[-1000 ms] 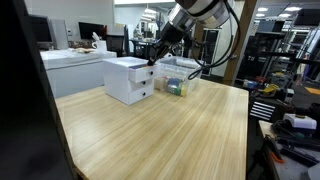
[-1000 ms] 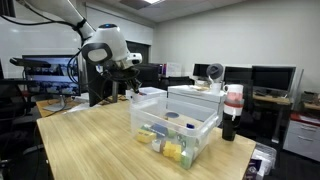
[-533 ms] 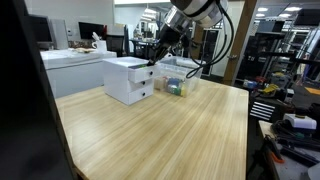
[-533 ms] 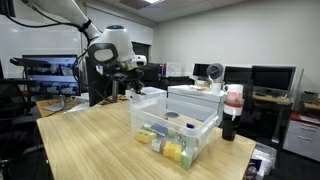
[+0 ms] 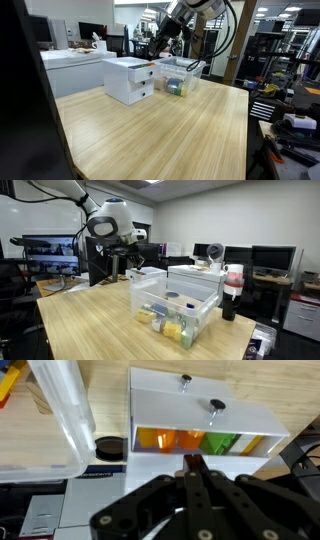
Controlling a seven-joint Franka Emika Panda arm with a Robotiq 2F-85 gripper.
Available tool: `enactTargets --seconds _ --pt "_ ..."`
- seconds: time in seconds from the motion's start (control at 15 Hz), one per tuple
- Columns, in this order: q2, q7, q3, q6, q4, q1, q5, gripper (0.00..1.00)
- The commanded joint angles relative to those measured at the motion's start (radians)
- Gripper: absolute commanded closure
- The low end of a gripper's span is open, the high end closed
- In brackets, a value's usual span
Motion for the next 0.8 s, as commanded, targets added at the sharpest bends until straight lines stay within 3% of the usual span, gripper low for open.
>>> enactTargets --seconds 0.0,0.27,0.33,0.73 --pt "-0.091 0.011 -0.006 -0.033 -0.034 0.002 -0.052 0.95" --pt "-0.114 0.079 -0.019 -0.119 -0.042 -0.009 -0.163 0.95" --pt "-0.107 0.107 0.081 -0.132 -0.045 -0.118 -0.203 0.95" --pt "-0.099 0.225 0.164 -0.215 -0.041 -0.231 -0.347 0.95"
